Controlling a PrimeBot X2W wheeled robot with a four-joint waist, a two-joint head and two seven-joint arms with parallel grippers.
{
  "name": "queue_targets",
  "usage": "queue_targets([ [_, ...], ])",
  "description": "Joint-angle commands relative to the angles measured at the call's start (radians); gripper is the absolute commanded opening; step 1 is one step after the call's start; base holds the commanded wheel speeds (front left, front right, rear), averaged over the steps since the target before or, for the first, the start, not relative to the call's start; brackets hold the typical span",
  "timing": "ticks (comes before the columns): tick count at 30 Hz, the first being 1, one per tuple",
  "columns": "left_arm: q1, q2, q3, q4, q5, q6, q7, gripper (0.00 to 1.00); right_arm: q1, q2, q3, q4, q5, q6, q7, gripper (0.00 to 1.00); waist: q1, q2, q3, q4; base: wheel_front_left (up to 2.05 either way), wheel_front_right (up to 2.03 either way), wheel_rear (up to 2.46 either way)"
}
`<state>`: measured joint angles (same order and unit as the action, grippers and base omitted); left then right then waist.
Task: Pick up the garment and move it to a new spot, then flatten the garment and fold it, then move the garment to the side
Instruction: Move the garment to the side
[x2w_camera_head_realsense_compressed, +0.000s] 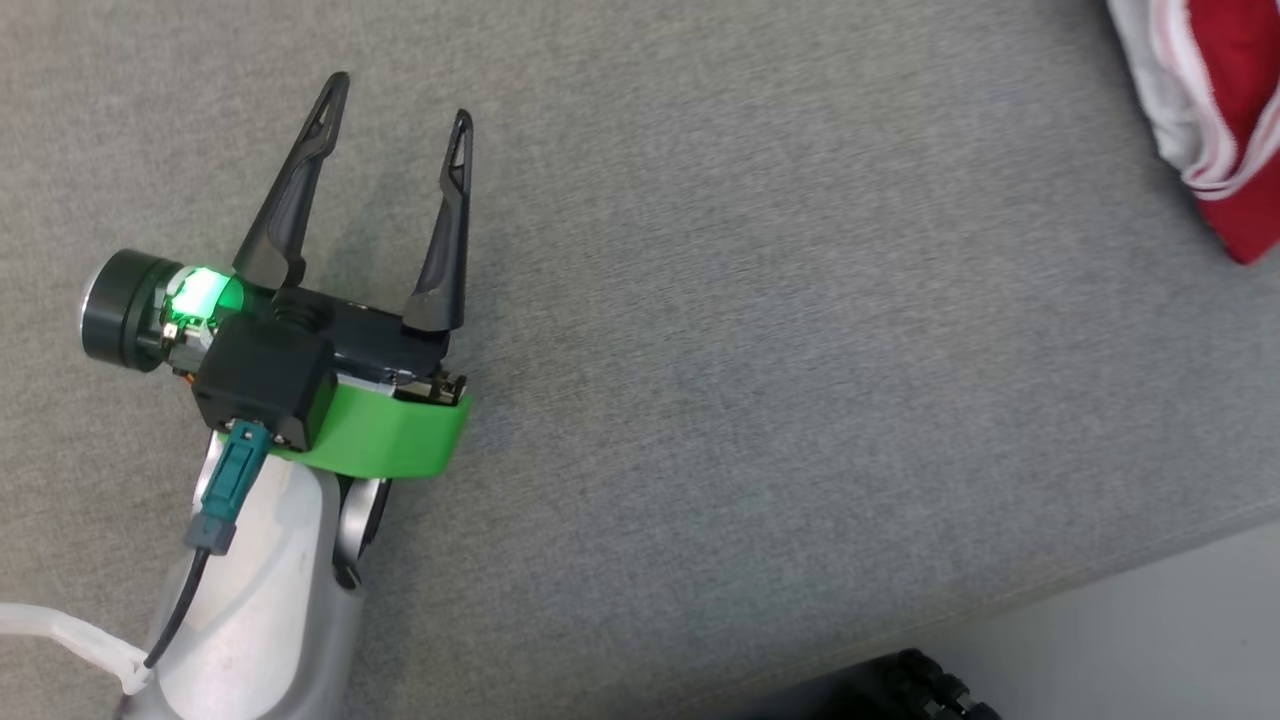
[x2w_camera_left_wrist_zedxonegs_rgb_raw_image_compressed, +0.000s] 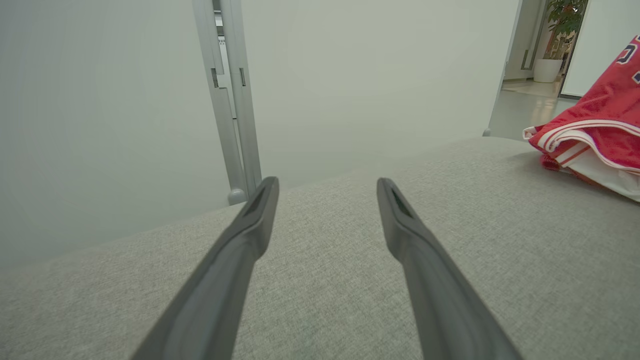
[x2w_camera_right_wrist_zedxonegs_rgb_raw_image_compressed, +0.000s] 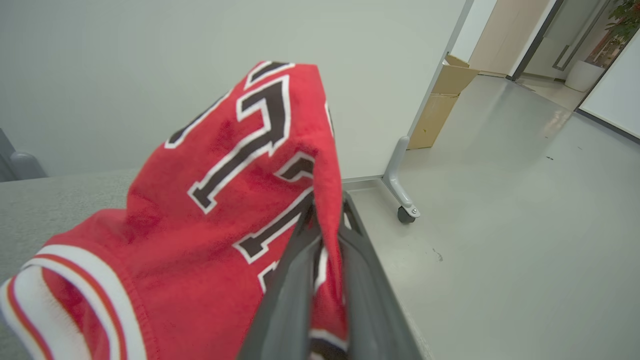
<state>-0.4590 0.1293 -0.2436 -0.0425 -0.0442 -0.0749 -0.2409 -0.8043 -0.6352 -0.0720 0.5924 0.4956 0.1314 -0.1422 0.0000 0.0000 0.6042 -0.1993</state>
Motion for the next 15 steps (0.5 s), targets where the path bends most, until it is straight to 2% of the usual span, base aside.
queue_targets([
  [1,-0.027,0.004,-0.004,-0.004,0.005,-0.006,-0.005,1.0,-0.018,-0.006,-0.015,0.028,0.003,-0.002,0.003,0.0,0.0,0.0,0.097,0.075,0.0,0.0,0.0],
  [2,-0.03,0.005,-0.007,-0.003,0.006,-0.006,-0.006,1.0,-0.024,-0.007,-0.026,0.05,0.002,-0.002,0.002,0.01,0.0,0.0,0.101,0.075,0.0,0.0,0.0],
  [3,-0.032,0.006,-0.01,-0.002,0.007,-0.006,-0.007,1.0,-0.03,-0.01,-0.041,0.078,-0.004,-0.002,-0.002,0.24,0.0,0.0,0.105,0.076,0.0,0.0,0.0],
  [4,-0.034,0.006,-0.012,-0.001,0.008,-0.006,-0.008,1.0,-0.035,-0.01,-0.057,0.105,-0.004,-0.002,-0.003,0.49,0.0,0.0,0.107,0.076,0.0,0.0,0.0],
  [5,-0.036,0.007,-0.015,0.002,0.009,-0.006,-0.009,1.0,-0.039,-0.012,-0.07,0.134,-0.015,-0.002,-0.008,1.0,0.0,0.0,0.109,0.076,0.0,0.0,0.0],
  [11,-0.022,0.013,-0.022,0.019,0.005,-0.001,-0.013,1.0,-0.037,0.0,-0.132,0.238,-0.076,-0.002,-0.081,1.0,0.0,0.0,0.078,0.07,0.0,0.0,0.0],
  [15,0.01,0.015,-0.016,0.037,-0.007,0.008,-0.015,1.0,0.019,0.042,-0.157,0.233,-0.103,-0.002,-0.114,1.0,0.0,0.0,0.022,0.058,0.0,0.0,0.0],
])
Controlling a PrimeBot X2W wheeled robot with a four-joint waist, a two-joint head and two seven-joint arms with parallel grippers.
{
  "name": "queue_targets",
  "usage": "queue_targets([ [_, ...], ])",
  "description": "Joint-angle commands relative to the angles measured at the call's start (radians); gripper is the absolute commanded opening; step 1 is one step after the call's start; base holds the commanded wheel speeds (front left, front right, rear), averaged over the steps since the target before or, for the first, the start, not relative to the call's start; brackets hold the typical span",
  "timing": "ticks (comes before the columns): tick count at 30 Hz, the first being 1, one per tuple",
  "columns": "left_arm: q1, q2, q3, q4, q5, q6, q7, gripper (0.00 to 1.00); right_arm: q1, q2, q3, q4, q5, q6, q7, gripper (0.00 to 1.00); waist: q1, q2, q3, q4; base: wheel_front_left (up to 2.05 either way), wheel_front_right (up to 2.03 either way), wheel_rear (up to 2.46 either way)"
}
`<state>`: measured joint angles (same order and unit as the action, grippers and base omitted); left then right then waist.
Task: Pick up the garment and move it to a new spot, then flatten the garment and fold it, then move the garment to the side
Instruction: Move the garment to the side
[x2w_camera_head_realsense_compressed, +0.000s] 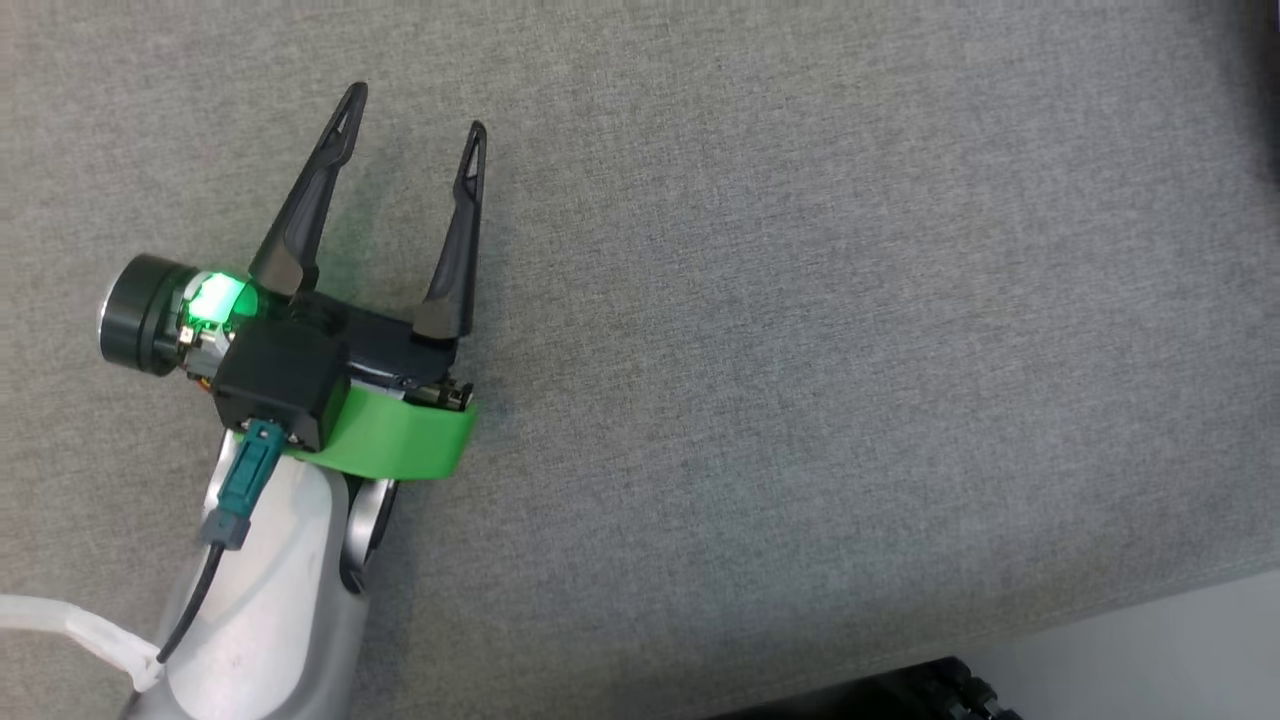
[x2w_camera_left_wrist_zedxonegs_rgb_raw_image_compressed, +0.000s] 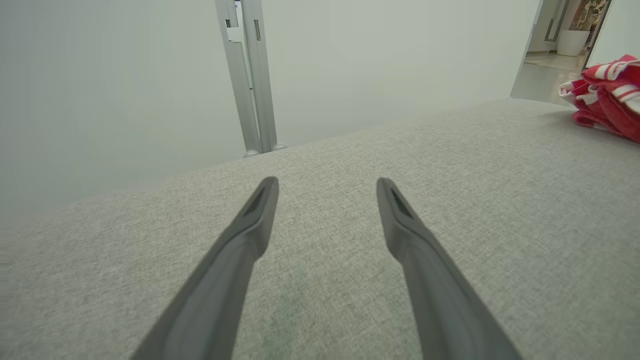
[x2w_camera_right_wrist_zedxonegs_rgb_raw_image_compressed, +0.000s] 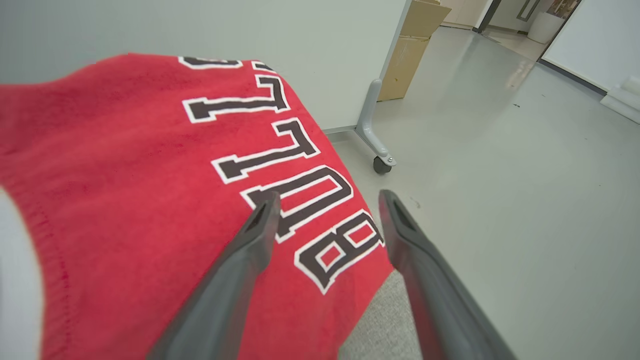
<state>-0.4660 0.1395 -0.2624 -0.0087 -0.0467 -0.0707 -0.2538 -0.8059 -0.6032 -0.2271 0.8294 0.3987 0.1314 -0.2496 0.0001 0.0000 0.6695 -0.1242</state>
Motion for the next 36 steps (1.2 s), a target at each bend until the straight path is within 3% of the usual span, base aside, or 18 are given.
queue_targets([
  [1,0.028,0.005,0.003,0.007,-0.006,0.009,-0.004,1.0,0.037,0.022,-0.006,-0.02,-0.014,-0.002,-0.011,1.0,-0.0001,0.0,-0.062,-0.022,0.0,0.0,0.0],
  [4,0.057,0.007,0.009,0.022,-0.017,0.018,-0.005,1.0,0.105,0.062,-0.023,-0.098,-0.033,-0.002,-0.016,1.0,-0.0001,0.0,-0.117,-0.034,0.0,0.0,0.0],
  [8,0.119,0.015,0.028,0.041,-0.037,0.035,-0.008,1.0,0.234,0.168,-0.042,-0.276,-0.065,-0.002,-0.015,1.0,-0.0001,0.0,-0.199,-0.056,0.0,0.0,0.0],
  [17,0.279,0.025,0.081,0.051,-0.084,0.085,0.003,1.0,0.502,0.352,0.041,-0.587,-0.105,-0.002,-0.015,1.0,-0.0001,0.0,-0.355,-0.07,0.0,0.0,0.0],
  [27,0.357,0.016,0.114,0.05,-0.124,0.119,0.004,1.0,0.665,0.451,0.144,-0.79,-0.147,-0.002,0.029,1.0,-0.0001,0.0,-0.423,0.002,0.0,0.0,0.0],
  [36,0.412,-0.001,0.133,0.093,-0.153,0.13,-0.008,1.0,0.756,0.492,0.188,-0.879,-0.197,-0.002,0.083,1.0,-0.0001,0.0,-0.491,0.089,0.0,0.0,0.0],
])
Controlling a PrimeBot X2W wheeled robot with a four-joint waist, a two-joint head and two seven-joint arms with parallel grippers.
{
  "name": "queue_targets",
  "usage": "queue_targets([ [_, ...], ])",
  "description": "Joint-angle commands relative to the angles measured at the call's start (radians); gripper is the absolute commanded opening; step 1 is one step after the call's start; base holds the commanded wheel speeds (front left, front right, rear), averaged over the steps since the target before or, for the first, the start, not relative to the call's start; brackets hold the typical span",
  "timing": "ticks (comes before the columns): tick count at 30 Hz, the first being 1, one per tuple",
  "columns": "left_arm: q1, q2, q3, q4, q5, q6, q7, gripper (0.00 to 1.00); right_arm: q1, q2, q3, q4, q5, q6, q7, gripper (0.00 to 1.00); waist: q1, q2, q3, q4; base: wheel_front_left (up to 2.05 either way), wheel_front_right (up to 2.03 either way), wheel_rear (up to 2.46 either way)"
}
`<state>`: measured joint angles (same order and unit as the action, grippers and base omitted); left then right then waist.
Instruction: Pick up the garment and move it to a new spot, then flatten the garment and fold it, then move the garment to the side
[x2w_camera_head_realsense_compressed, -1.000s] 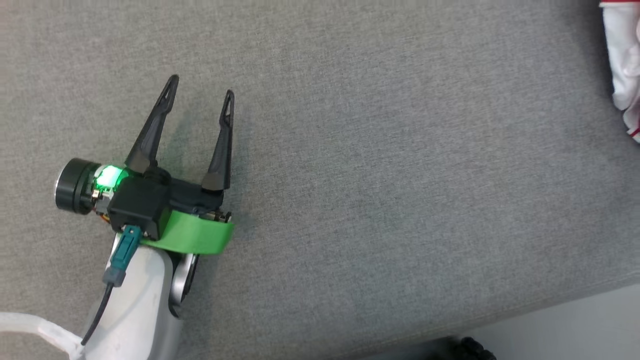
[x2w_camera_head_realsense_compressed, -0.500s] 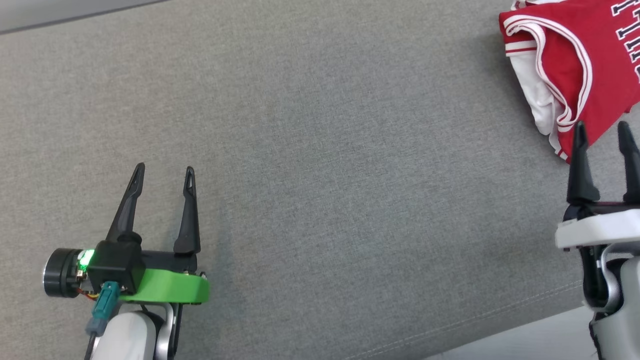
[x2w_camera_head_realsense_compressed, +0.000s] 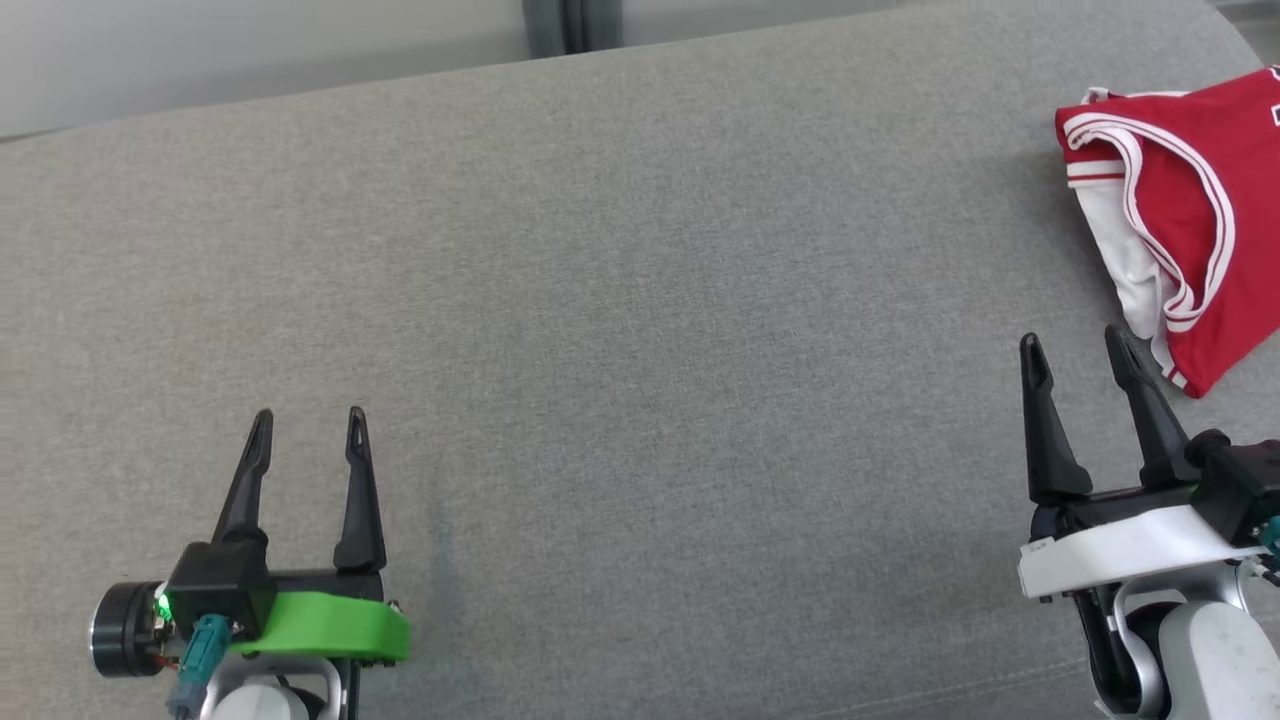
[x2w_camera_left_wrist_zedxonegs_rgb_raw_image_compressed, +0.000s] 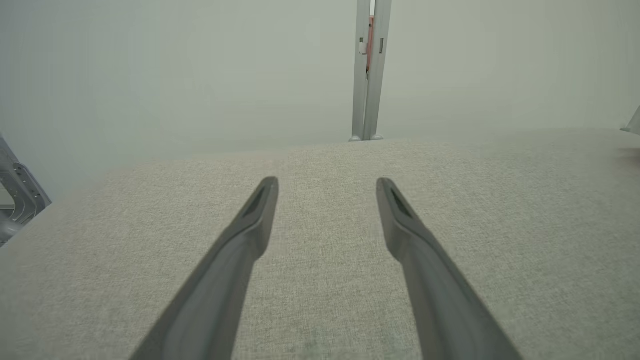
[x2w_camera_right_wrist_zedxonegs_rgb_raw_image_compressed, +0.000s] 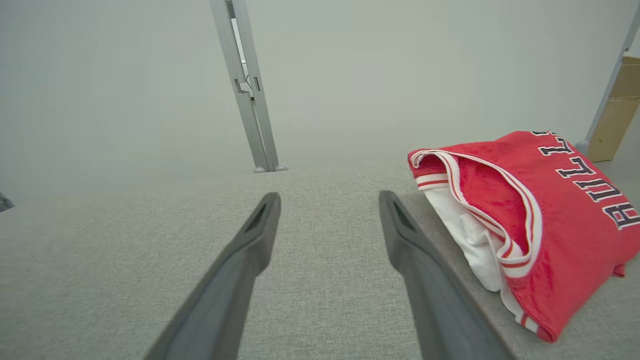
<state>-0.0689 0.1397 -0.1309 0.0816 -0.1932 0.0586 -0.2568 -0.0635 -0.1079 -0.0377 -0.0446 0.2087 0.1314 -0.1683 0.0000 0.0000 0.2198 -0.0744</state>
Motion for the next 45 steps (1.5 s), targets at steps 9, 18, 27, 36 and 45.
queue_targets([
  [9,0.061,-0.001,-0.009,0.046,-0.001,-0.018,-0.008,1.0,0.087,0.012,0.01,-0.036,-0.029,-0.002,0.048,1.0,0.0,0.0,-0.119,0.069,0.0,0.0,0.0],
  [18,0.094,-0.011,-0.001,0.064,0.005,-0.03,-0.008,1.0,0.146,0.014,0.013,-0.06,-0.04,-0.002,0.082,1.0,0.0,0.0,-0.174,0.069,0.0,0.0,0.0],
  [27,0.108,-0.02,0.013,0.08,0.011,-0.041,-0.008,1.0,0.171,0.011,0.015,-0.08,-0.046,-0.002,0.094,1.0,0.0,0.0,-0.194,0.072,0.0,0.0,0.0],
  [36,0.107,-0.03,0.023,0.093,0.02,-0.049,-0.008,1.0,0.178,0.014,0.018,-0.08,-0.042,-0.002,0.09,1.0,0.0,0.0,-0.201,0.072,0.0,0.0,0.0],
  [45,0.097,-0.038,0.031,0.103,0.025,-0.059,-0.008,1.0,0.176,0.018,0.017,-0.072,-0.037,-0.002,0.084,1.0,0.0,0.0,-0.203,0.075,0.0,0.0,0.0],
])
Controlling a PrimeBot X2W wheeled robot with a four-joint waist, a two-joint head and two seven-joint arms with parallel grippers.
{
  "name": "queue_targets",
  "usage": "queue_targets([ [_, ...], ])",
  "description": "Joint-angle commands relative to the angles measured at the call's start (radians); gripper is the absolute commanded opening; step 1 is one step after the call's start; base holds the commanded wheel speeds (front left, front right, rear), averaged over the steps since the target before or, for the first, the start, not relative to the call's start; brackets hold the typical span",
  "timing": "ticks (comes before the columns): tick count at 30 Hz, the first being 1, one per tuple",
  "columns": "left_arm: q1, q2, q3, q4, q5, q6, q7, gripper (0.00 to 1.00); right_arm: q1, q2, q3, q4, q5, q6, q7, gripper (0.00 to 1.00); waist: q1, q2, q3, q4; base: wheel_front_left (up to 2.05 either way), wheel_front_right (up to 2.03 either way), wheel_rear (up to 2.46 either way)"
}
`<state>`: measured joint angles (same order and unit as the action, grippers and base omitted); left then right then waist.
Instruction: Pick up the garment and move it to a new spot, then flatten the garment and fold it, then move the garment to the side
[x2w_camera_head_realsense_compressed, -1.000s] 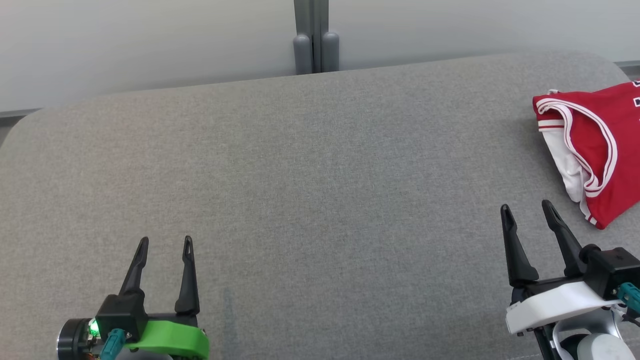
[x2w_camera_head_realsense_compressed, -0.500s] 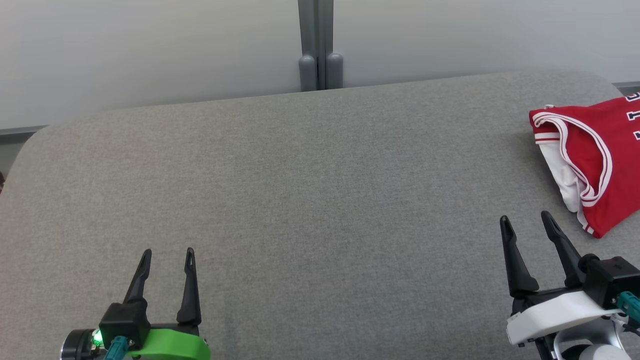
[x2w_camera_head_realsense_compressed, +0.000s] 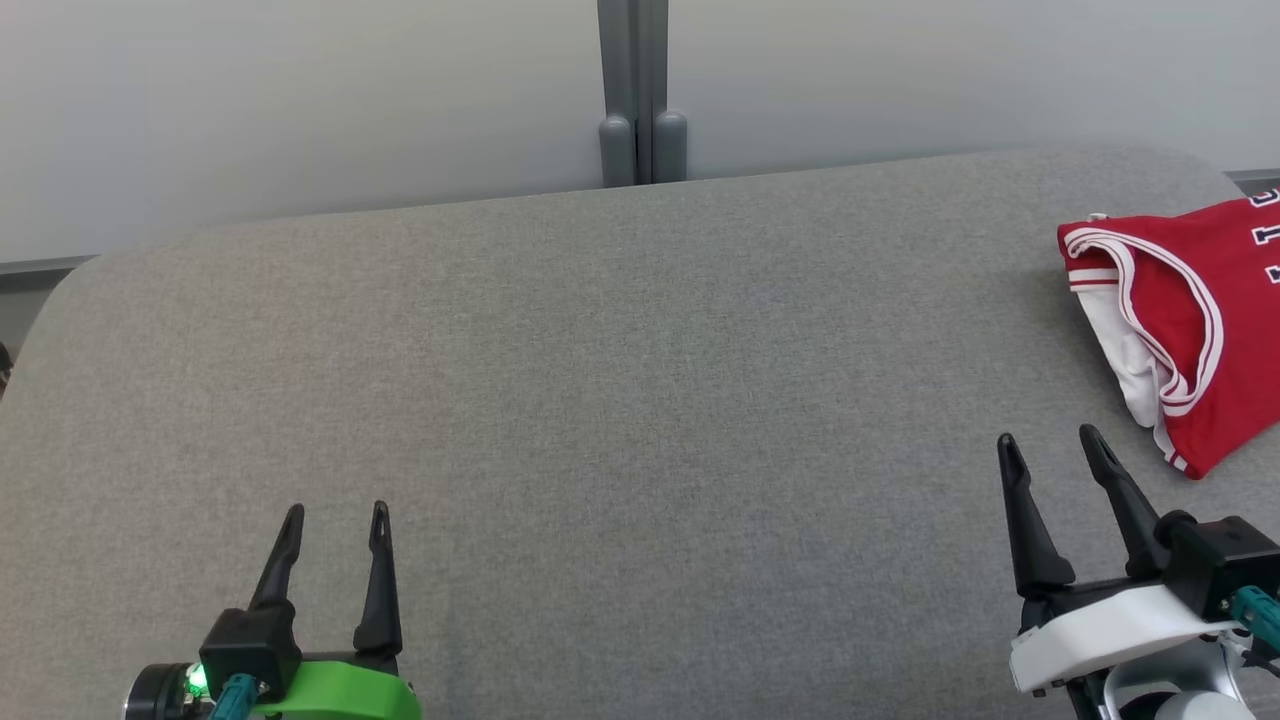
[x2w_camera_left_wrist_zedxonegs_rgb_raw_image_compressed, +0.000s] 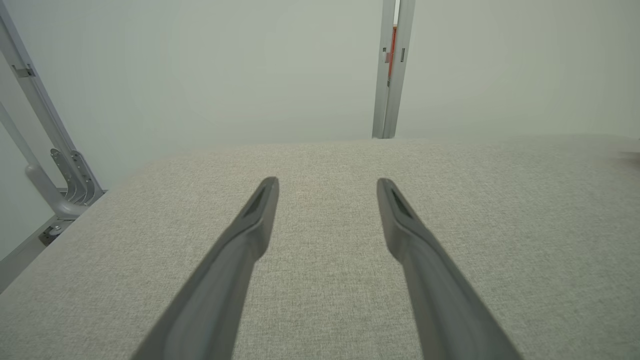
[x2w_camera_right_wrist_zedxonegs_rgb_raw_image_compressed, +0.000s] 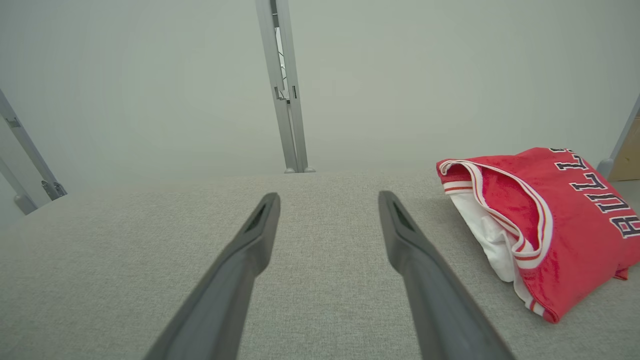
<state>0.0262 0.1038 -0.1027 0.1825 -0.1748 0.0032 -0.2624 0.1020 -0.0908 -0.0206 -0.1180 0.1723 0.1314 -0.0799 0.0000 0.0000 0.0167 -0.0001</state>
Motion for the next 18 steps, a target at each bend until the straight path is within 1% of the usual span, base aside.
queue_targets([
  [1,0.0,0.0,0.001,0.001,-0.001,-0.002,0.0,0.0,0.0,0.001,0.0,0.001,0.001,0.0,-0.001,0.0,0.0,0.0,0.0,0.0,0.0,0.0,0.0],
  [7,0.003,-0.005,0.0,0.055,-0.013,-0.003,0.011,0.0,0.002,0.015,0.004,0.055,0.015,0.0,0.001,0.0,0.0,0.0,0.0,0.0,0.0,0.0,0.0],
  [18,-0.02,-0.012,0.034,0.056,-0.224,-0.023,0.067,0.0,-0.03,0.008,0.003,0.099,0.238,0.0,0.019,0.0,0.0,0.0,-0.002,0.0,0.0,0.0,0.0],
])
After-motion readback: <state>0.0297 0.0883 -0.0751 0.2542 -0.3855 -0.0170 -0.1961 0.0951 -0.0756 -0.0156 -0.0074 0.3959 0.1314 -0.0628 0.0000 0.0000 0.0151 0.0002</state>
